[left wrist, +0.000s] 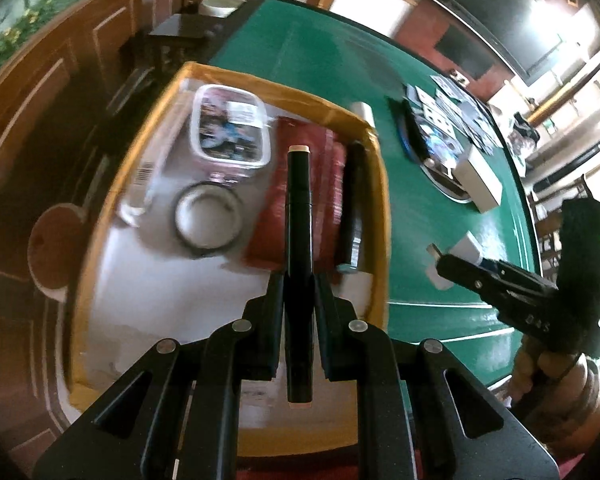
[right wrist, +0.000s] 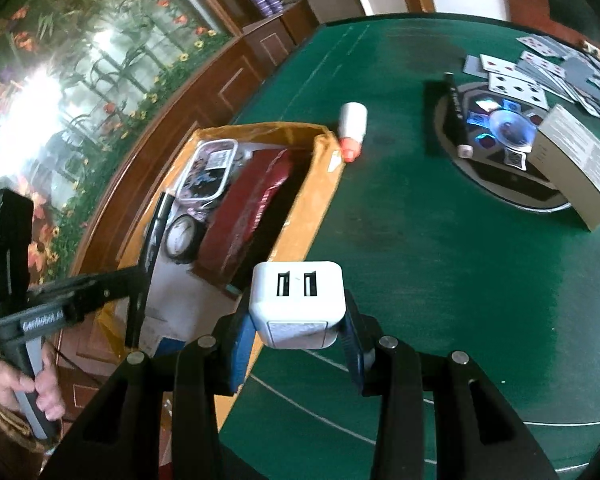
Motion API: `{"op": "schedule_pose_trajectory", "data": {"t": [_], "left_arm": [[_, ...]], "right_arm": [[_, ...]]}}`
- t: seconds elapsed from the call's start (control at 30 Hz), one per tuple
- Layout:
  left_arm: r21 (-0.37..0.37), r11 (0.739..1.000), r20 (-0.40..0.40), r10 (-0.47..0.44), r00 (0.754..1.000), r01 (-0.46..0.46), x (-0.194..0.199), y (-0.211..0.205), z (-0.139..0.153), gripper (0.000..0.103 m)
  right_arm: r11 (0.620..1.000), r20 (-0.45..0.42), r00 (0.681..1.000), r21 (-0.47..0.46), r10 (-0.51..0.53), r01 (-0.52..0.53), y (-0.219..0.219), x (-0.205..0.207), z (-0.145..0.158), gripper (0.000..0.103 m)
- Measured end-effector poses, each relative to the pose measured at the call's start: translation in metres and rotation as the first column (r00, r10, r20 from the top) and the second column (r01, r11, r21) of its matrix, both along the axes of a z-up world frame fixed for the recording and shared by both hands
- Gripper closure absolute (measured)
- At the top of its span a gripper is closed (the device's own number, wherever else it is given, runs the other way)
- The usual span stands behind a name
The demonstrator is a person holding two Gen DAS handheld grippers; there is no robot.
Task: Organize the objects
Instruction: 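Carry the black marker and white charger over the yellow-rimmed tray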
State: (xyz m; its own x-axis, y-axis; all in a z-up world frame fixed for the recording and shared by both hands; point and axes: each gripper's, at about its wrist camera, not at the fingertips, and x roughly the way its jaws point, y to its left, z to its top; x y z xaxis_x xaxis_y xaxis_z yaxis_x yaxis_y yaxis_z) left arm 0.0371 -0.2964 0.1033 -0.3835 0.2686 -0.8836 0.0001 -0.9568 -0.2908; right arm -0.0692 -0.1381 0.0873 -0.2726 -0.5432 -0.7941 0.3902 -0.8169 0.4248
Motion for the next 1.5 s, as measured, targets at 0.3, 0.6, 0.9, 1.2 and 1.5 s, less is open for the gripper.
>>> {"op": "schedule_pose_trajectory", "data": {"t": [0.3, 0.6, 0.9, 1.2, 1.5], "left_arm": [[-0.060, 0.994, 0.014, 0.088, 0.996, -0.087, 0.000, -0.051, -0.004, 0.089], [-0.144, 0.990, 0.082, 0.021, 0.996, -0.009, -0.013, -0.062, -0.024, 0.089], [-0.184, 0.981, 0.132, -0.030, 0.991, 0.054, -0.041, -0.061, -0.038, 0.089], [-0.177, 0.984, 0.128, -0.008, 0.992, 0.031, -0.062, -0.063, -0.047, 0.089], [-0.143, 0.990, 0.110, 0.019, 0.994, -0.003, -0.073, -0.066, -0.053, 0.089]], "right_arm": [[0.997, -0.003, 0.997, 0.004, 0.081, -0.081, -0.029, 0.013, 0.002, 0.064], [0.989, -0.001, 0.989, 0.013, 0.145, -0.145, -0.055, 0.022, 0.000, 0.064], [0.982, 0.010, 0.982, 0.031, 0.188, -0.189, -0.076, 0.031, -0.005, 0.064], [0.969, 0.022, 0.971, 0.060, 0.238, -0.238, -0.096, 0.039, -0.010, 0.064], [0.947, 0.042, 0.954, 0.112, 0.297, -0.300, -0.112, 0.045, -0.018, 0.064]]}}
